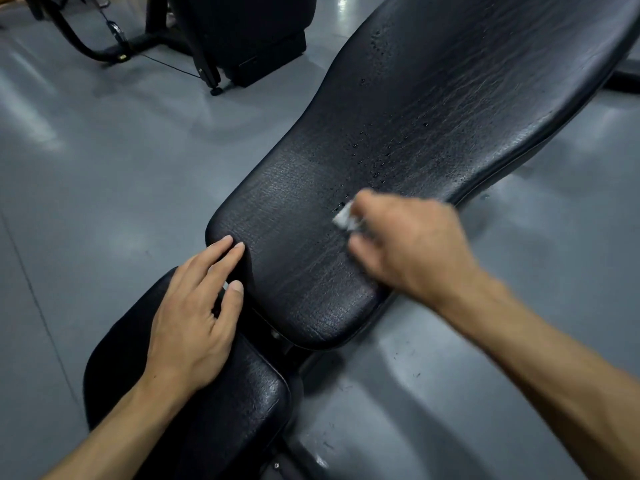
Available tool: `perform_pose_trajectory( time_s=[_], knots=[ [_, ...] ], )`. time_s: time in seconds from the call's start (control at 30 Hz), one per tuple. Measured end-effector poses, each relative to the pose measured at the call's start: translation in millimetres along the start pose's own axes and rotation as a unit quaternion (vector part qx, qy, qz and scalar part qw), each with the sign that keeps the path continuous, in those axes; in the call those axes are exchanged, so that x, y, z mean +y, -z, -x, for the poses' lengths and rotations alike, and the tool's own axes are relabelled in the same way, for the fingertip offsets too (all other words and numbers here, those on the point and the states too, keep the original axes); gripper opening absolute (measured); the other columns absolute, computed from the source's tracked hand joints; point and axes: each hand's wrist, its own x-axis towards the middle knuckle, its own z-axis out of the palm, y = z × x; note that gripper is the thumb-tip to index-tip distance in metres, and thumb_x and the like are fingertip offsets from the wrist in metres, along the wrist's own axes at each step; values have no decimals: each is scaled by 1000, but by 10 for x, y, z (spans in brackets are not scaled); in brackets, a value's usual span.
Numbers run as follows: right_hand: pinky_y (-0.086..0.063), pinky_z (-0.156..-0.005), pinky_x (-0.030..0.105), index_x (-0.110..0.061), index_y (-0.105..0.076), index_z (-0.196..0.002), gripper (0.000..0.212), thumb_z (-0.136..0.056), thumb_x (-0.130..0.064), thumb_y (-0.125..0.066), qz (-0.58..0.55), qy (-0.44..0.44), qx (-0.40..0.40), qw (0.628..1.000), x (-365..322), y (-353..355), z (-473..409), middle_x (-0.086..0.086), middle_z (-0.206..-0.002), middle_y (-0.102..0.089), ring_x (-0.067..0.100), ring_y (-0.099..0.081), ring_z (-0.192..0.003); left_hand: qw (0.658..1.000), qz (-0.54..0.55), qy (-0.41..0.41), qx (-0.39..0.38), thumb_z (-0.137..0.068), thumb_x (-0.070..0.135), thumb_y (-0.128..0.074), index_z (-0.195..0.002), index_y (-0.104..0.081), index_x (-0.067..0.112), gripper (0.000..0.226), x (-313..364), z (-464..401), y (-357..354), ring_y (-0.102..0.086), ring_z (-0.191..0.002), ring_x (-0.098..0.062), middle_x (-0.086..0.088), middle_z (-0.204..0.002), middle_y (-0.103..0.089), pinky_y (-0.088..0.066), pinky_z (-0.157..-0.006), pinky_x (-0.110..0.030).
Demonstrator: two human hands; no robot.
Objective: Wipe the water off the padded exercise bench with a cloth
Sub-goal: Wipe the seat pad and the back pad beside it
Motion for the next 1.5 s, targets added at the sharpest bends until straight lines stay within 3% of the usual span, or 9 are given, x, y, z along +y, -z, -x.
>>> perform_pose_trajectory(
  time_s=[0.17,0.43,0.53,0.63,0.83,0.97,1.13,1.4,1.5],
  knots=[
    [-47,-68,45,-14,-63,-104,26,-89,-34,-59,14,-169,87,982,644,221,-259,25,-84,-68,47,-64,-81,1000,4,5,1,-101,40,-41,-147,-54,27,50,2,-1,-3,-44,-139,-11,17,-154,-44,-19,-111,-4],
    [-26,-49,25,-18,-55,-82,17,-80,-34,-50,-8,-23,23,999,-238,-38,9,1,-65,-64,29,-63,-50,1000,1,4,0,-100,40,-42,-147,-55,26,50,-1,-10,-2,-44,-139,-11,16,-154,-45,-17,-111,-4],
    [-30,-50,28,-23,-48,-88,15,-85,-37,-43,-28,38,-36,998,-367,-72,47,-3,-77,-66,27,-68,-61,1000,-1,3,-3,-100,40,-41,-147,-54,27,51,-4,-9,2,-44,-139,-10,17,-154,-44,-17,-110,-3],
    [-36,-62,37,-21,-53,-102,23,-92,-40,-48,10,-12,-35,999,3,4,-113,7,-97,-71,37,-69,-87,1000,-5,3,-3,-100,41,-40,-148,-54,27,51,-4,-10,2,-44,-139,-11,17,-155,-44,-17,-109,-2],
    [-43,-69,44,-15,-63,-107,27,-90,-34,-54,10,-179,56,982,563,126,-366,25,-92,-68,48,-62,-86,1000,-1,5,2,-101,40,-41,-147,-55,26,50,10,-12,-6,-45,-138,-13,15,-154,-46,-18,-110,-3],
    [-38,-61,39,-15,-59,-100,22,-91,-35,-55,3,-106,45,993,124,5,-259,18,-86,-70,43,-67,-79,1000,-1,8,3,-101,40,-41,-147,-55,26,50,24,-7,-5,-44,-138,-11,16,-154,-45,-18,-111,-4],
    [-27,-59,34,-25,-28,-96,21,-100,-37,-46,-23,31,-59,998,-470,-119,-152,-1,-101,-68,32,-70,-86,1000,-7,2,1,-101,38,-42,-147,-54,26,50,16,-9,0,-44,-138,-10,16,-155,-45,-18,-111,-4],
    [-33,-67,40,-13,-54,-110,21,-99,-30,-48,28,-122,35,992,335,73,-532,20,-97,-68,46,-63,-87,1000,-3,7,5,-101,36,-44,-147,-55,26,48,22,-13,-5,-45,-138,-11,16,-154,-45,-19,-112,-5],
    [-33,-65,38,-17,-52,-108,18,-99,-32,-48,31,-79,6,996,101,-1,-466,13,-100,-69,40,-67,-88,1000,-2,9,6,-101,37,-44,-147,-55,27,48,32,-10,-3,-45,-138,-11,16,-154,-46,-19,-111,-4]
  ],
)
